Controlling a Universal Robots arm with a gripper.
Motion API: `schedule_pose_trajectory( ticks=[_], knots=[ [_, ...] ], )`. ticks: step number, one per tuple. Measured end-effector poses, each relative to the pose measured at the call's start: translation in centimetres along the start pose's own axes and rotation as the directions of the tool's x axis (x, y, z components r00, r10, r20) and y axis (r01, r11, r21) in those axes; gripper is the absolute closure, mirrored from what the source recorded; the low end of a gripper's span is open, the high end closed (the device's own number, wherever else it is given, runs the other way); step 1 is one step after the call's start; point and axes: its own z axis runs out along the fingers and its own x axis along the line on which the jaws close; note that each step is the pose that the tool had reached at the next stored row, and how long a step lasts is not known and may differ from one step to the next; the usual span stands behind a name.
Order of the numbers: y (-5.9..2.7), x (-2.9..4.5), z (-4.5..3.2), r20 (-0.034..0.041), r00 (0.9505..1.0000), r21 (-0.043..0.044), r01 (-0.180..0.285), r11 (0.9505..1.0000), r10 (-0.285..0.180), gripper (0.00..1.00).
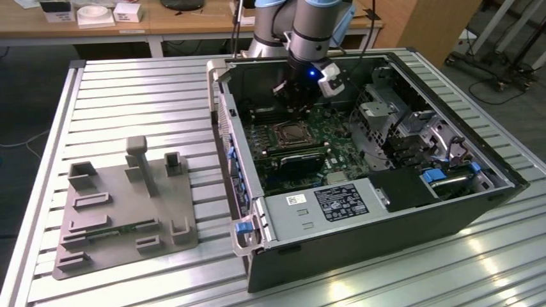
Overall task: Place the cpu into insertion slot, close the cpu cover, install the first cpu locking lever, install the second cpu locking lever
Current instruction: 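Install the first cpu locking lever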
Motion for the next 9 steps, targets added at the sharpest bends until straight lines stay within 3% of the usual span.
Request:
schedule_pose_trajectory(
  ticks=[9],
  knots=[
    [0.11,-0.22,0.12,-0.0008,1.0000,-0.0001,0.000,1.0000,0.000,0.89]
  ],
)
